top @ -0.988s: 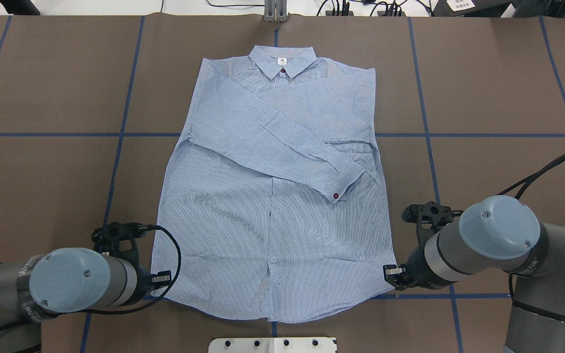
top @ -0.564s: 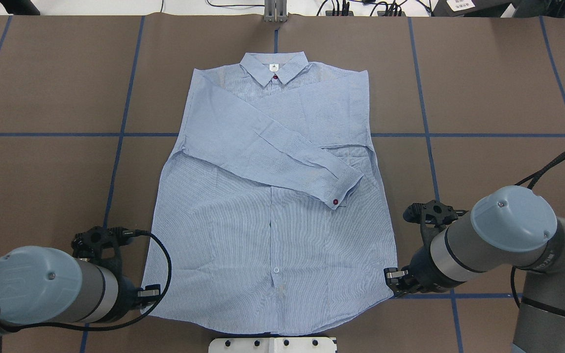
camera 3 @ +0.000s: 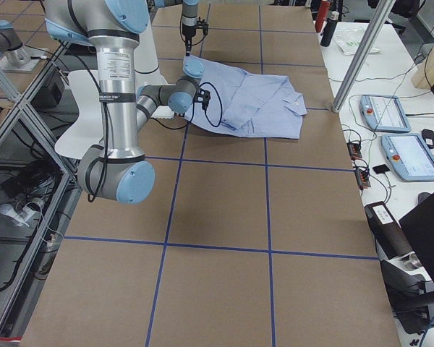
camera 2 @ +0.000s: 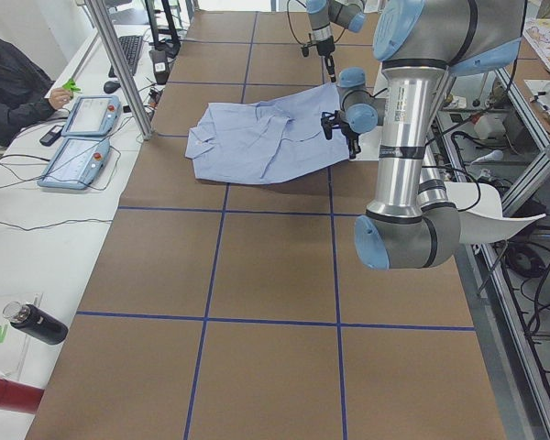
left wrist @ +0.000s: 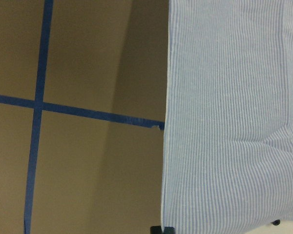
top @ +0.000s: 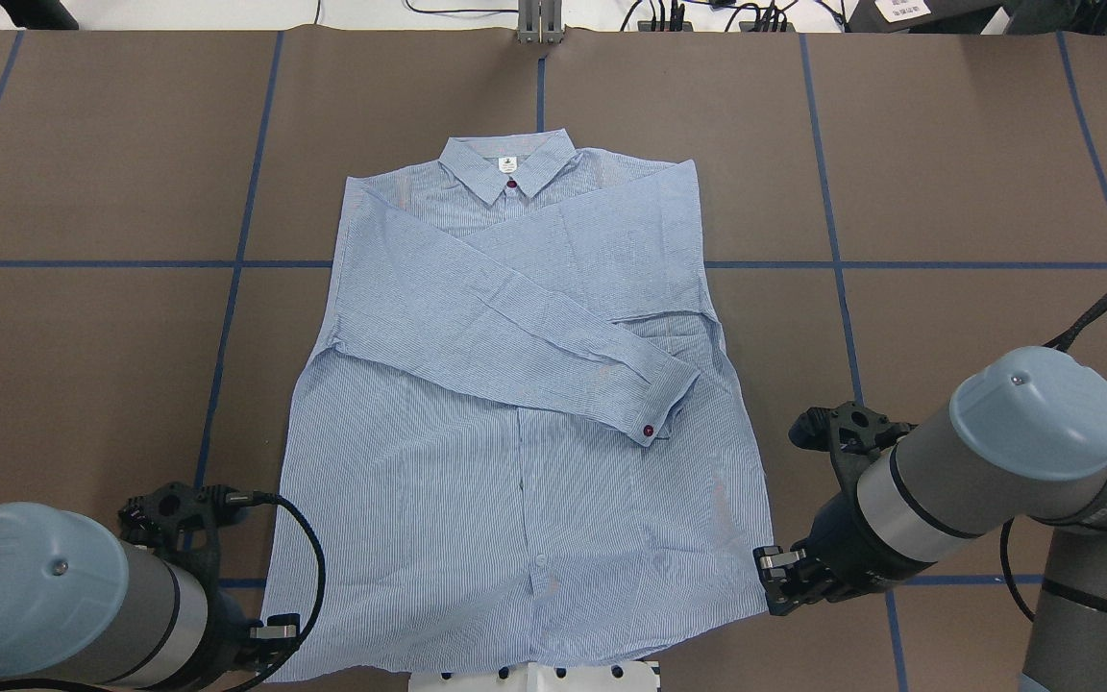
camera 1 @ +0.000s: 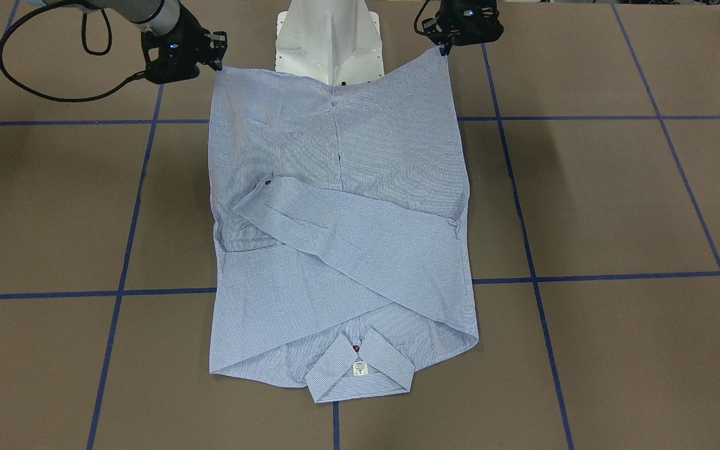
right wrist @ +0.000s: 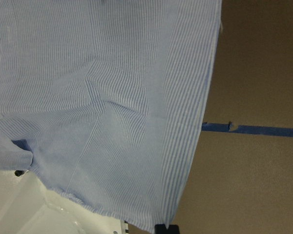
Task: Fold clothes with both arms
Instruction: 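Lift the hem with both grippers and carry it toward the collar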
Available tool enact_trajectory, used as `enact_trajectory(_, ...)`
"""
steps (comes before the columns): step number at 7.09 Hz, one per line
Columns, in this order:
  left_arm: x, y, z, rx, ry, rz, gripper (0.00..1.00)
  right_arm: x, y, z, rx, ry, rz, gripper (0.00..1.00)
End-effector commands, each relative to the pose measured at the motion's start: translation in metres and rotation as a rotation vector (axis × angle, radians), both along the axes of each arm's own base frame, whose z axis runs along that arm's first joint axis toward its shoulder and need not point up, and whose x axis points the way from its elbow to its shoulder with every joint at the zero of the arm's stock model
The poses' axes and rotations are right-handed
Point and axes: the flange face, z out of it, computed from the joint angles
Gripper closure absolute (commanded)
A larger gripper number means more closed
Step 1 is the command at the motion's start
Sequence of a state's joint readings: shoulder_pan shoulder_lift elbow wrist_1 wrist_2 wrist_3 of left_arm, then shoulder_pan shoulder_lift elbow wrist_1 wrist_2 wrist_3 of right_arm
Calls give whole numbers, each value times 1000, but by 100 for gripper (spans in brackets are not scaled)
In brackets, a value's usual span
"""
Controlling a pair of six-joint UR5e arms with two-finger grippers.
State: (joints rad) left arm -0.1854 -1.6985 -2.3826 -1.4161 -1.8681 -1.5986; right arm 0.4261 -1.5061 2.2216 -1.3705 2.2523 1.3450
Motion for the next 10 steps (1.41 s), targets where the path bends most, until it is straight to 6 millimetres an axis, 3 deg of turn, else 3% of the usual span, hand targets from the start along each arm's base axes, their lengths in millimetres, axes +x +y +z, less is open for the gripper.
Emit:
enact_trajectory(1, 2, -5, 1, 7, -4, 0, 100, 18, -28, -3, 15, -23, 40, 100)
enact_trajectory(2, -2, -18, 1, 11, -5, -32, 100, 23, -50, -5, 23, -29, 82, 100)
enact_trajectory(4, -15, -86, -25, 103, 53, -104, 100, 20, -88, -5, 23, -23, 141, 100)
enact_trajectory(6, -43, -149, -17, 157, 40, -141, 100, 17, -114, -2, 18, -10, 182, 100)
enact_trajectory(8, -62, -184, -4, 166, 7, -187, 100, 29, -136, -1, 20, -4, 234, 100)
enact_trajectory(10, -57, -198, 4, 143, -3, -193, 100, 40, -176, -4, 16, 3, 305, 100)
